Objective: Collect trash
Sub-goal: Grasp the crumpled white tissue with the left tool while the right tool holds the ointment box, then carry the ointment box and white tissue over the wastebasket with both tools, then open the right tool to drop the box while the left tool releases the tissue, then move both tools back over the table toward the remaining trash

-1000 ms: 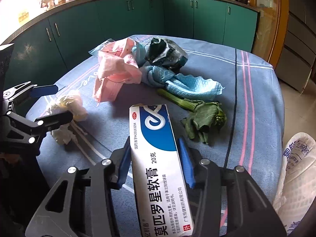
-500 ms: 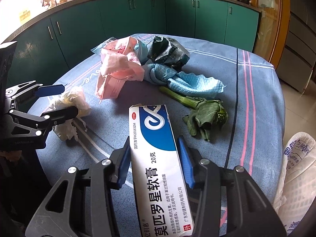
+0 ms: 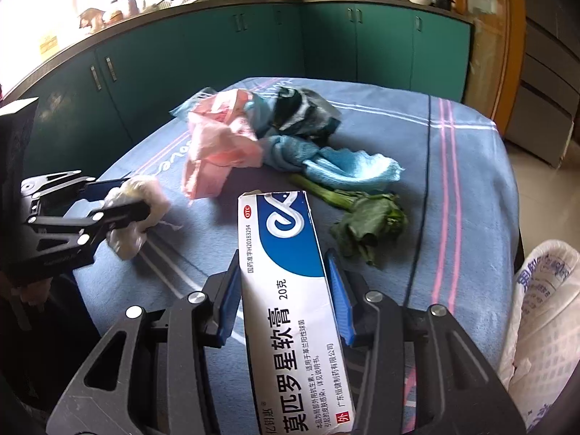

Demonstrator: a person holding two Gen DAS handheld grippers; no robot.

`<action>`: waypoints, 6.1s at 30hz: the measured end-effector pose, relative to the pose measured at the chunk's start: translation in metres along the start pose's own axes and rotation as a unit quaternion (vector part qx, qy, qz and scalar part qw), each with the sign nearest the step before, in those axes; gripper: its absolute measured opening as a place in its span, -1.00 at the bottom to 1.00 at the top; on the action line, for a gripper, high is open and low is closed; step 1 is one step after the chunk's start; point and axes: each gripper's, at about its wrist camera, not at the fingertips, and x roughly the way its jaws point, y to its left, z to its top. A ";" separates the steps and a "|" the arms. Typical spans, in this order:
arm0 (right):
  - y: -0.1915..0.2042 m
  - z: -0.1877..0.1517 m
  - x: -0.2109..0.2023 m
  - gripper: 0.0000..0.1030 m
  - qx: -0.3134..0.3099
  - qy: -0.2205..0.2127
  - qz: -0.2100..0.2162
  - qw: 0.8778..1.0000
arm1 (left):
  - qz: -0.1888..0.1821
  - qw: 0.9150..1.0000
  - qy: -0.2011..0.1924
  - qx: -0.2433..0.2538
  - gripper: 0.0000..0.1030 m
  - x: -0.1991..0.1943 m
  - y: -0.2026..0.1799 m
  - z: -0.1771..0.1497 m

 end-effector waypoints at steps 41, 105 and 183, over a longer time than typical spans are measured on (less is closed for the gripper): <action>-0.001 -0.005 0.007 -0.12 -0.001 0.018 -0.027 0.999 | -0.007 0.999 -0.041 -0.006 -0.31 -0.012 -0.004 0.003; -0.214 -0.073 -0.133 -0.14 0.290 -0.090 -0.285 0.909 | -0.145 0.981 -0.094 0.085 -0.33 -0.028 -0.158 0.078; -0.154 -0.039 -0.138 0.93 0.231 -0.228 -0.300 0.897 | 0.057 0.990 -0.123 0.026 0.58 0.005 -0.091 0.131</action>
